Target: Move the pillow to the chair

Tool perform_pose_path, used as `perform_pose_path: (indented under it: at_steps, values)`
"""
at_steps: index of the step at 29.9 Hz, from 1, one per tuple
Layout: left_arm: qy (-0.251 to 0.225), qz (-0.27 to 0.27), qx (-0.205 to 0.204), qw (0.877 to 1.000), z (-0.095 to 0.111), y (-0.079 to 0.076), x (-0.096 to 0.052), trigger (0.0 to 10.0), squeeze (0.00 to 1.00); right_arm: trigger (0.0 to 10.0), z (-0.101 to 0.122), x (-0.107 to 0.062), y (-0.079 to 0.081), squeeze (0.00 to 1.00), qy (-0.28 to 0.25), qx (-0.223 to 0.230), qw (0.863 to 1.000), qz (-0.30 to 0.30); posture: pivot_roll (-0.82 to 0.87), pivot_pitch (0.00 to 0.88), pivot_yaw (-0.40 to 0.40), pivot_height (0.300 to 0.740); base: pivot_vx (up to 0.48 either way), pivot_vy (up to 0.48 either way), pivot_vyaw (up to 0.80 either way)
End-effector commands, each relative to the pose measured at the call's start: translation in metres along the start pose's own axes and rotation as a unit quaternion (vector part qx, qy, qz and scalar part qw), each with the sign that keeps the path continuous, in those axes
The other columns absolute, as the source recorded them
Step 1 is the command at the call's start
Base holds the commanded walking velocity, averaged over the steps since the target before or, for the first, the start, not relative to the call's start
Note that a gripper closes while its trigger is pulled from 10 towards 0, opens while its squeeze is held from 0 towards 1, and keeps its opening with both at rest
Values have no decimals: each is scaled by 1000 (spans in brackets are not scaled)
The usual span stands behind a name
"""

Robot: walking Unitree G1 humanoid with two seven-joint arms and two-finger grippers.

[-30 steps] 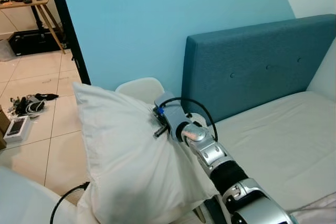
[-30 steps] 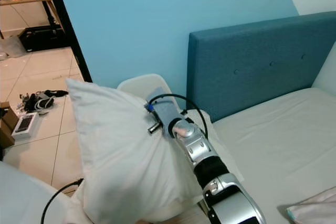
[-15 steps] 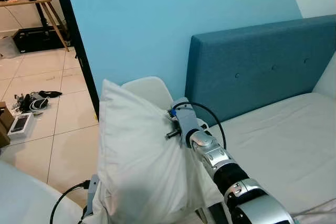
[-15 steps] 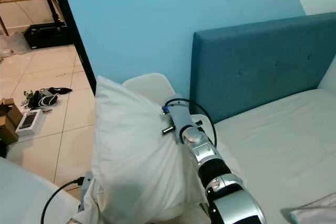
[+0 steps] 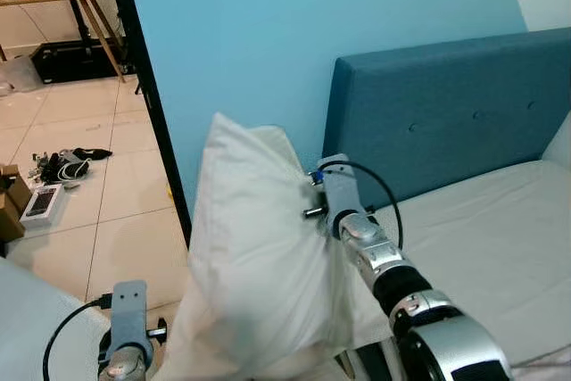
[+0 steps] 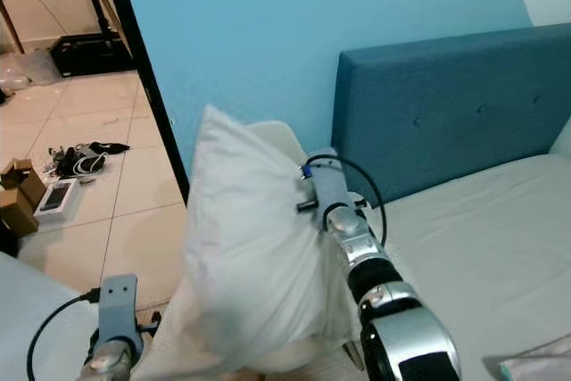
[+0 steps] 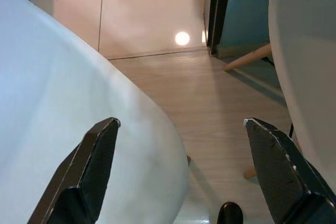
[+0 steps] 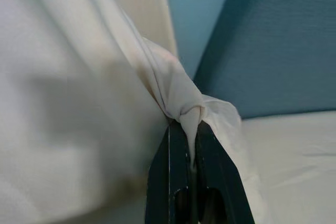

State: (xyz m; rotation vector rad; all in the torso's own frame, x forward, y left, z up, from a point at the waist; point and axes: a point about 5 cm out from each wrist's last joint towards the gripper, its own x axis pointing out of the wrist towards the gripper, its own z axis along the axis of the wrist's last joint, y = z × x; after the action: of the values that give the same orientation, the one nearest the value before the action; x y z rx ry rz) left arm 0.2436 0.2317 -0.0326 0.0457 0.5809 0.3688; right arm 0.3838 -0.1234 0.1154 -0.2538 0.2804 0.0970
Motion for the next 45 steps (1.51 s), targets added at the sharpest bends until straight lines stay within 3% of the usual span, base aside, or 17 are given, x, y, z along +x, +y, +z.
perform_pose_path:
  at_steps: [1, 9, 18, 23, 25, 29, 30, 34, 36, 40, 42, 43, 45]
  values:
    - [-8, 2, 4, 1000, 3, 3, 1, 10000, 0, 10000, 1, 1, -12, 0, 1, 7, 999, -31, -72, 14, -11, 641, 0, 0, 0]
    - [-21, 0, -2, 1000, 7, 0, 1, 10000, 0, 10000, 20, 4, -28, 0, -23, -19, 998, -64, -61, 16, -14, 606, 0, 0, 0]
    - [-53, -14, 0, 999, 21, -6, 3, 10000, 0, 10000, 33, 6, -31, 0, -39, -11, 996, -76, -49, 37, -8, 571, 0, 0, 0]
    - [-75, -25, 2, 997, 32, -12, 4, 10000, 0, 10000, 38, 8, -21, 0, -33, -38, 998, -50, -49, 38, -6, 563, 0, 0, 0]
    - [-88, -30, 0, 996, 38, -14, 5, 10000, 0, 10000, 32, 8, -6, 0, -14, -65, 998, -17, -48, 38, -7, 563, 0, 0, 0]
    - [-100, -30, 4, 995, 44, -16, 6, 10000, 0, 10000, 28, 7, 3, 35, -11, -69, 998, 2, -46, 40, -10, 563, 0, 0, 0]
    - [-106, -28, 3, 994, 47, -16, 6, 10000, 0, 10000, 23, 7, 0, 1000, -3, -56, 998, -10, -43, 40, -11, 563, 0, 0, 0]
    - [-118, -26, 0, 993, 53, -16, 7, 10000, 0, 10000, 15, 6, -20, 1000, 15, -32, 997, -67, -46, 41, -9, 563, 0, 0, 0]
    - [-118, -26, 0, 993, 53, -16, 7, 10000, 0, 10000, 15, 6, -20, 1000, 15, -32, 997, -67, -46, 41, -9, 563, 0, 0, 0]
    - [-125, -28, 1, 992, 57, -17, 7, 10000, 0, 10000, 14, 5, -38, 1000, 12, -14, 994, -105, -51, 42, -7, 563, 0, 0, 0]
    - [-134, -18, 3, 991, 62, -15, 8, 10000, 0, 10000, 22, 3, -55, 1000, -32, 35, 991, -124, -51, 41, -8, 563, 0, 0, 0]
    - [-134, -18, 3, 991, 62, -15, 8, 10000, 0, 10000, 22, 3, -55, 1000, -32, 35, 991, -124, -51, 41, -8, 563, 0, 0, 0]
    - [-137, 0, 3, 991, 65, -10, 9, 10000, 0, 10000, 29, 2, -60, 1000, -71, 90, 988, -98, -51, 41, -8, 563, 0, 0, 0]
